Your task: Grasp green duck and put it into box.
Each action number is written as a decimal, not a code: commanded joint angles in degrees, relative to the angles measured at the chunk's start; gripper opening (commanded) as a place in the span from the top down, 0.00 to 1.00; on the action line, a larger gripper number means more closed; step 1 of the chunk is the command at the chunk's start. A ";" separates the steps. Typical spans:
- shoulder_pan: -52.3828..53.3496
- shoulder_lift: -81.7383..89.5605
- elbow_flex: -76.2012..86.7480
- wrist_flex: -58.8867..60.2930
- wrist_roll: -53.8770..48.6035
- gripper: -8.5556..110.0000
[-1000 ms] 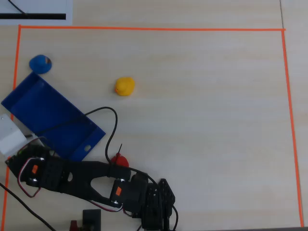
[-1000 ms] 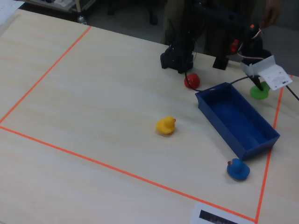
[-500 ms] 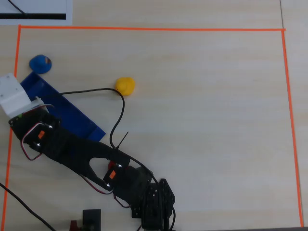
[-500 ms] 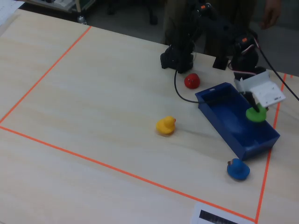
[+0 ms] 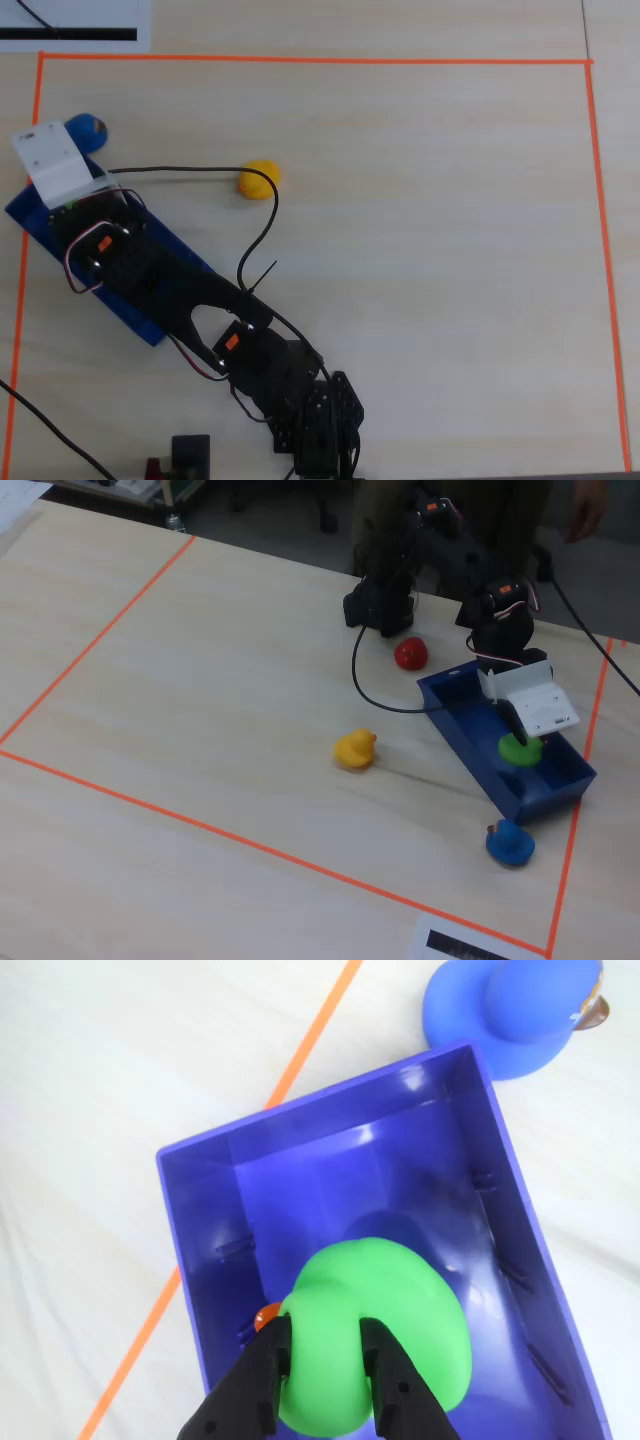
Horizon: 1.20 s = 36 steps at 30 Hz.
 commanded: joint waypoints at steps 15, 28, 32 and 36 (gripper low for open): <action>4.04 4.92 -0.62 -1.41 3.08 0.86; 14.94 32.61 1.76 3.69 -6.24 0.93; 17.31 46.67 15.56 -0.26 -13.54 0.93; 18.37 58.62 27.25 -0.53 -15.82 0.93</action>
